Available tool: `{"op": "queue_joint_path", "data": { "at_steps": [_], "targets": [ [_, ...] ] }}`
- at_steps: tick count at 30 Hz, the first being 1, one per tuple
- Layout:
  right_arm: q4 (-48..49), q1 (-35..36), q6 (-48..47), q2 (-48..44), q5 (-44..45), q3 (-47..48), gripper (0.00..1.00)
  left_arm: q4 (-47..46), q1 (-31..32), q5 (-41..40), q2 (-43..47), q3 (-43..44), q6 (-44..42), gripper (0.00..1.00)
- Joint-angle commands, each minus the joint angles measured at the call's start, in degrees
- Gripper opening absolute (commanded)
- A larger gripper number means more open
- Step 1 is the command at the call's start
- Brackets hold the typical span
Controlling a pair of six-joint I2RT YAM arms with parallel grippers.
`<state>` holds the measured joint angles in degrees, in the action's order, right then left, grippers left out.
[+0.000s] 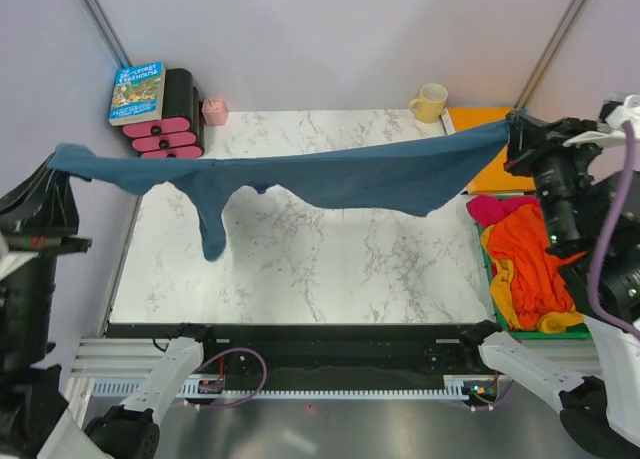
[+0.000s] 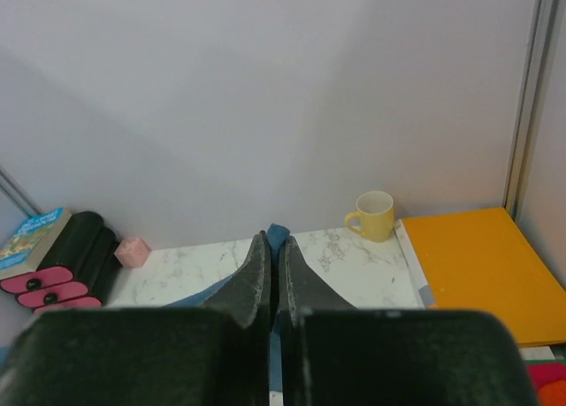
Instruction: Fold and stack the t-shirts
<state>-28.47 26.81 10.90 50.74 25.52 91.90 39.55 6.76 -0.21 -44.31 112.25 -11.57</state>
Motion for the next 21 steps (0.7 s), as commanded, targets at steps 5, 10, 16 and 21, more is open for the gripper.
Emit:
{"op": "queue_joint_path", "data": {
  "at_steps": [5,10,16,21],
  "targets": [
    [-5.98,-0.09,0.09,-1.44,-1.44,12.07,0.00,8.96,-0.26,-0.06,-1.56,16.05,2.70,0.02],
    [-5.37,-0.09,0.09,0.76,-0.04,11.73,0.00,9.32,-0.09,-0.41,-4.99,19.25,1.82,0.02],
    [1.39,-0.09,0.18,4.18,4.45,0.84,0.00,-2.09,0.36,-1.37,-2.36,-4.64,0.24,0.02],
    [8.68,-0.09,-1.31,14.54,7.09,-2.16,0.00,-9.65,0.35,-1.20,-8.32,-15.38,-1.61,0.02]
  ]
}}
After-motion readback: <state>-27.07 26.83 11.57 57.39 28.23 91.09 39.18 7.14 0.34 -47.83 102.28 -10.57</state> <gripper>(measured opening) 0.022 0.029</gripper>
